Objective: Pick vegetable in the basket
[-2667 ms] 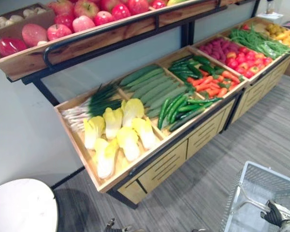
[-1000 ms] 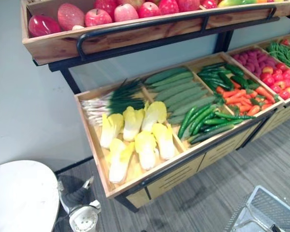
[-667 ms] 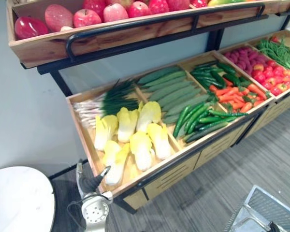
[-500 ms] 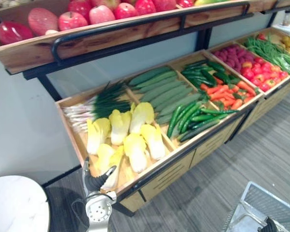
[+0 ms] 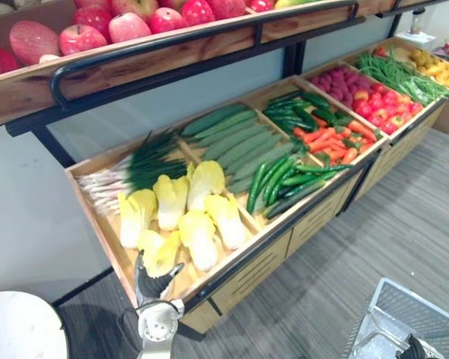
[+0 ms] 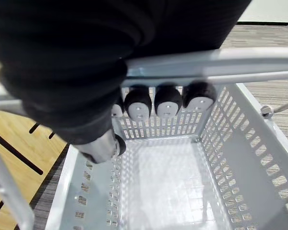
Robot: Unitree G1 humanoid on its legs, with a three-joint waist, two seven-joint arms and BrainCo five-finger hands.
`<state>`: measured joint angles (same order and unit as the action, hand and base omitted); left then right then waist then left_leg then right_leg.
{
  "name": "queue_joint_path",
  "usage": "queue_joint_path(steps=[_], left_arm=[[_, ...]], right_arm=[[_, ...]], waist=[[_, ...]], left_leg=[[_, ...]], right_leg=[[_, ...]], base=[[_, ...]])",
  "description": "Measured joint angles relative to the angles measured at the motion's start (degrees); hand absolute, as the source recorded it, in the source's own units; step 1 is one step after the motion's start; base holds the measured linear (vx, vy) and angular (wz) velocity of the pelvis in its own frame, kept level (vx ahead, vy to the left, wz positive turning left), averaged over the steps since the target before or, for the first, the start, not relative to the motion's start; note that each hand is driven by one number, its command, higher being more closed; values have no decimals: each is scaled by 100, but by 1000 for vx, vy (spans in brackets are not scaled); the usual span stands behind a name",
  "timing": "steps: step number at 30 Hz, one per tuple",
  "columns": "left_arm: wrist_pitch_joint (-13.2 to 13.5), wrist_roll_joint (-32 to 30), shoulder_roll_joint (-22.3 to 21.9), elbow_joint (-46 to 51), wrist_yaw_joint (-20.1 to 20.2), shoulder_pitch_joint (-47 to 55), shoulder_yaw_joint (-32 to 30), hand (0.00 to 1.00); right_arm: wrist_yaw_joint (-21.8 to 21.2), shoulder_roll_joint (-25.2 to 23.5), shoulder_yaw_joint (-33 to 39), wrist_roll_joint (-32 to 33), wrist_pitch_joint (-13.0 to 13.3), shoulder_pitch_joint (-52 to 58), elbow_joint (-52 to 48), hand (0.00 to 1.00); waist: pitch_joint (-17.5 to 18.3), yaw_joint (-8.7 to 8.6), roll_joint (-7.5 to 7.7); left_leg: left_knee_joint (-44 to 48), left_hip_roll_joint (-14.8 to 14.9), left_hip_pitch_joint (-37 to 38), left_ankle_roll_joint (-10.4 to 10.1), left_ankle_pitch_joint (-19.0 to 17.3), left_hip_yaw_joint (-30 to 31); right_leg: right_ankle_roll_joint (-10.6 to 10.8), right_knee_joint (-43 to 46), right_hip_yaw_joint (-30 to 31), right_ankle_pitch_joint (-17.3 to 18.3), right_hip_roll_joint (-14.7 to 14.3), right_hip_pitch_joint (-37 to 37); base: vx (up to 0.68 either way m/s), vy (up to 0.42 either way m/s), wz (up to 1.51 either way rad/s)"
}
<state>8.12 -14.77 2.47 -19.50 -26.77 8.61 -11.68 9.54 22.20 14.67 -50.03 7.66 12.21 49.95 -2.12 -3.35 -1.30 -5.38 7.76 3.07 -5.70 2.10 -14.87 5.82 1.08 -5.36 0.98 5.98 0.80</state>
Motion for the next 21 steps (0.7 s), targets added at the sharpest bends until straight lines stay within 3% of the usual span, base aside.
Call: queue_joint_path(steps=[5,20,21], left_arm=[[-1,-1,1,13,-47,-12,-54,0],[-122,-246,3,182,-238,-40,-225,0],[-122,-243,4,181,-238,-40,-227,0]], right_arm=[[0,0,-1,-73,5,4,-5,100],[20,0,-123,-125,10,15,-6,100],[21,0,-145,-126,9,12,-6,100]], waist=[[-11,-97,20],[3,-98,65],[38,-98,15]], left_leg=[[-1,-2,-1,1,-1,3],[-2,-12,-52,6,3,129],[-1,-13,-59,8,6,138]], right_leg=[[1,-1,-4,-2,3,-3],[3,-8,-90,-2,20,-1],[3,-10,-103,-2,21,-2]], base=[[0,0,0],[4,0,2],[8,-1,4]])
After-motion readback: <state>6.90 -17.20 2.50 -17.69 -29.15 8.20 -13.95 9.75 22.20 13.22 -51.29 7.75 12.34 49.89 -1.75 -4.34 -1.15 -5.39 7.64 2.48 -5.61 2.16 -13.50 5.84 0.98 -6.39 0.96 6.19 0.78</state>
